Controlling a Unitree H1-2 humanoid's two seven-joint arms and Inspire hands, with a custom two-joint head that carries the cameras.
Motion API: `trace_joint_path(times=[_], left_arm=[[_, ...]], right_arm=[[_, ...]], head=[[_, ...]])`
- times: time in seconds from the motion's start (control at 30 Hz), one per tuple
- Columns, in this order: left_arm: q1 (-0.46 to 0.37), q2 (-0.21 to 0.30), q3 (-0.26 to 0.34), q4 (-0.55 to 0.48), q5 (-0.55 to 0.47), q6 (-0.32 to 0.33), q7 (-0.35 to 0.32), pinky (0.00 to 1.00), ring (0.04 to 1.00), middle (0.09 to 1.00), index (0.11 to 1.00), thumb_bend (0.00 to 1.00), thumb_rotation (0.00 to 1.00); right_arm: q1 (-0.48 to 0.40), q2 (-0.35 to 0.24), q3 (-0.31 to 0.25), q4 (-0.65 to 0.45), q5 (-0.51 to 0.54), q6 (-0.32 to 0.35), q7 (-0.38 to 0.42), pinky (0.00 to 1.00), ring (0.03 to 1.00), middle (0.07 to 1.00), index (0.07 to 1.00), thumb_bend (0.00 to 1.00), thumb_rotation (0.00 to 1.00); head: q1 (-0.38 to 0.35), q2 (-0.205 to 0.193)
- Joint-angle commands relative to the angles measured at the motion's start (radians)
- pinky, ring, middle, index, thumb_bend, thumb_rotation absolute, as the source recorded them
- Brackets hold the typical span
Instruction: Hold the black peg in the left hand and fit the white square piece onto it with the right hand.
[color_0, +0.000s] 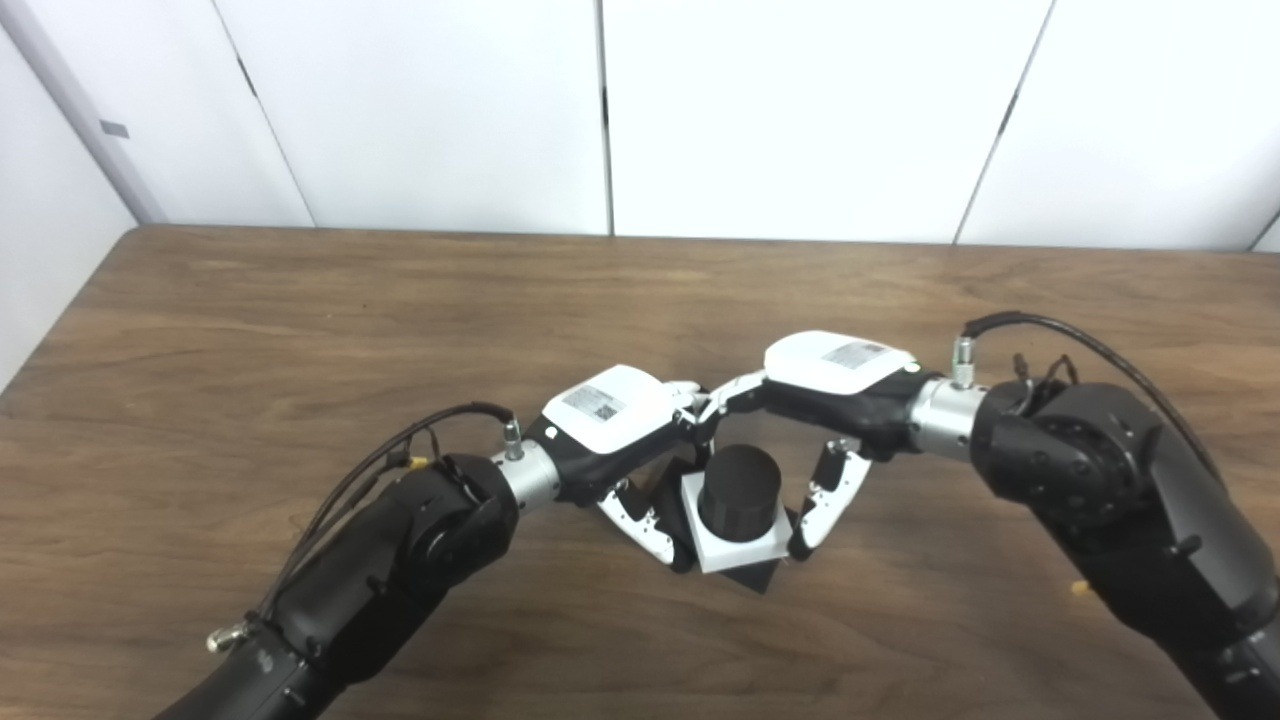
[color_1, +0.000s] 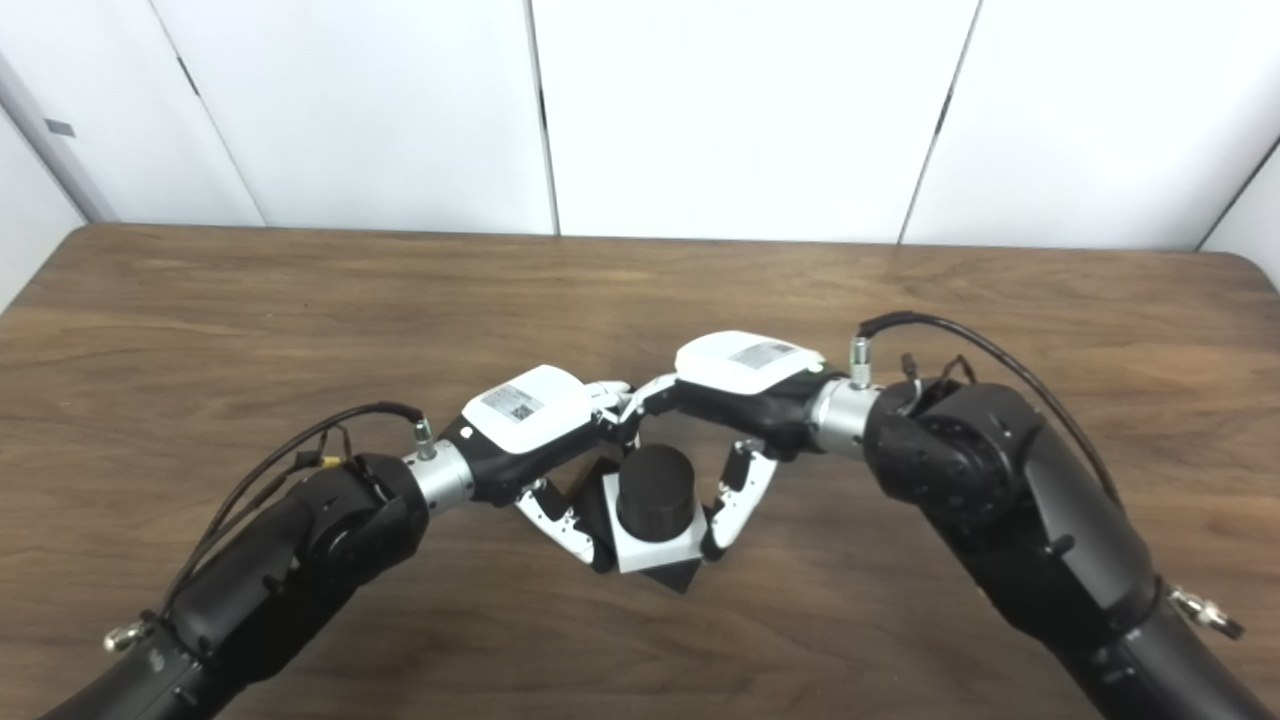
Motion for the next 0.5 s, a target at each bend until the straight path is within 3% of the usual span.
trace_joint_path(times=[0.0, 0.17, 0.47], left_arm=[[0.033, -0.005, -0.045, 0.046, 0.032, 0.01, -0.083, 0.77, 0.924, 0.914, 0.49, 0.52, 0.07], [0.034, 0.002, -0.042, 0.034, 0.029, 0.02, -0.098, 0.79, 0.931, 0.92, 0.491, 0.52, 0.07], [0.037, 0.008, -0.036, 0.023, 0.033, 0.026, -0.11, 0.78, 0.933, 0.917, 0.491, 0.52, 0.07]], right_arm=[[-0.041, -0.023, -0.036, -0.025, 0.004, 0.011, -0.009, 0.8, 0.853, 0.85, 0.79, 0.85, 0.1], [-0.041, -0.045, -0.091, -0.029, 0.01, 0.035, -0.02, 0.82, 0.859, 0.844, 0.752, 0.8, 0.04], [-0.015, -0.029, -0.202, 0.012, 0.03, 0.035, -0.136, 0.71, 0.808, 0.816, 0.706, 0.76, 0.0]], head=[[0.0, 0.0], [-0.004, -0.002], [-0.006, -0.002]])
